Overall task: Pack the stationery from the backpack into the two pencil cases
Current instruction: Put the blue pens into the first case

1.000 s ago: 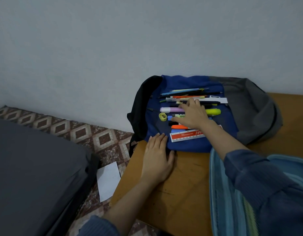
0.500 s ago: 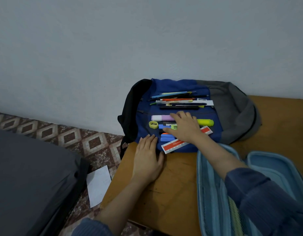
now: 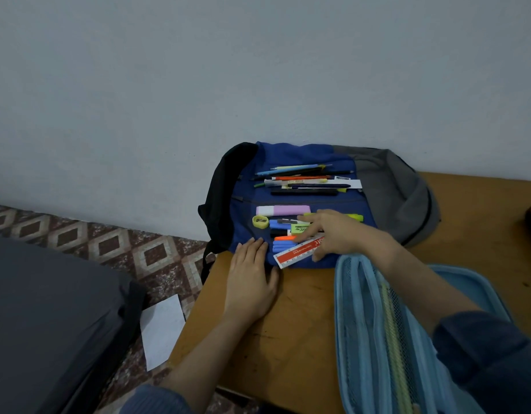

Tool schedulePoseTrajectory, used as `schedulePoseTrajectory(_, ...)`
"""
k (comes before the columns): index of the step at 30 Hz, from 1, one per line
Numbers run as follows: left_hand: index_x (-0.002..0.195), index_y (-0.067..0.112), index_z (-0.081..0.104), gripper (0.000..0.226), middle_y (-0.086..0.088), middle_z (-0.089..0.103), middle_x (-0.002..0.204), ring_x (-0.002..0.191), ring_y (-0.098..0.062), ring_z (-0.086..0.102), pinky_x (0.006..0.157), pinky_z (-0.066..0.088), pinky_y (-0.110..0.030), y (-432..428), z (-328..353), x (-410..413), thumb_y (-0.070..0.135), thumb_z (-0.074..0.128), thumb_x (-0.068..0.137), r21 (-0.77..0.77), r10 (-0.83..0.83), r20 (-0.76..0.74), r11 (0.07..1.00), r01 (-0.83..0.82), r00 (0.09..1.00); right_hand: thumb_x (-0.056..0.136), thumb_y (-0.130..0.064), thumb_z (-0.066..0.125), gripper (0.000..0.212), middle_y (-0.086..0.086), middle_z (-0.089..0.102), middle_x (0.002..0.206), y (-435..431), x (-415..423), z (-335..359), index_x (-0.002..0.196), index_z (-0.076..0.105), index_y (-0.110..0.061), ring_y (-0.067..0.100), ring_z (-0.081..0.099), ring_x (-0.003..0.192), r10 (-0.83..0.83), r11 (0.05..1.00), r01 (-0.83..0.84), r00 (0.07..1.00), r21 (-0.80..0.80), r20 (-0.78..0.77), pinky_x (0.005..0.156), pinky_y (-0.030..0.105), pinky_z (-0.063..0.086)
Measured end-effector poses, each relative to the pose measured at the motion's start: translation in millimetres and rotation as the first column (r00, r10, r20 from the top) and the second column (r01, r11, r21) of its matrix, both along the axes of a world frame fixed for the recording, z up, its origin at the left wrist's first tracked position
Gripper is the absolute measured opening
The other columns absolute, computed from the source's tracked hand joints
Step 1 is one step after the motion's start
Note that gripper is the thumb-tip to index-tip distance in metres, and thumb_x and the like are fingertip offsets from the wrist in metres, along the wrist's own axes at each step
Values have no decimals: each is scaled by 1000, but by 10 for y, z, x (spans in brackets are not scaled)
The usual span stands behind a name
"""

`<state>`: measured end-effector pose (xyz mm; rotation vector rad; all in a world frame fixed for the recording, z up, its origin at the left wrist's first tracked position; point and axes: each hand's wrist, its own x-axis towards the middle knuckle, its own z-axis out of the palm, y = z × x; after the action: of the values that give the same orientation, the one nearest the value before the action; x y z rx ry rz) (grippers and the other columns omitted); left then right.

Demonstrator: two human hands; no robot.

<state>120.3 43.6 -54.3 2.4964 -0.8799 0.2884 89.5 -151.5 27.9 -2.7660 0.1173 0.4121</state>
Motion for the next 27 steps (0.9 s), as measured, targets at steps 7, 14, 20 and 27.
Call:
schedulePoseTrajectory(7,142,14,35,53,-1,37,148,140,-13,23,111,-8,-18,-3,-5,-3,35,46,95,-20,2,4,1000,-2,1000,89,-39,59,43,-13,16,157,-56,65,-96,131,52,-35,21,8,146,-21,997,27,997,-75,78,115,57,2)
schedulePoseTrajectory(14,141,13,38,54,-2,40,145,139,-15,26,112,-6,-21,3,-13,-4,37,43,92,-14,-1,7,1000,1,1000,86,-30,64,49,-1,37,148,-80,143,-188,133,50,-27,23,29,138,-155,980,181,952,-78,266,113,56,18)
schedulePoseTrajectory(20,142,14,36,54,-1,38,147,140,-14,24,112,-7,-20,0,-19,2,35,46,93,-20,-1,14,1000,1,1000,80,-28,71,37,0,58,125,-30,184,-169,114,63,-20,22,43,119,-153,972,205,926,-119,344,100,41,36)
schedulePoseTrajectory(27,142,15,36,55,0,37,147,140,-13,24,110,-10,-19,0,-47,16,39,41,93,-24,-2,14,1000,2,1000,78,-29,72,22,-2,46,136,160,185,-89,99,70,-24,21,32,128,-71,986,126,910,-109,407,106,40,28)
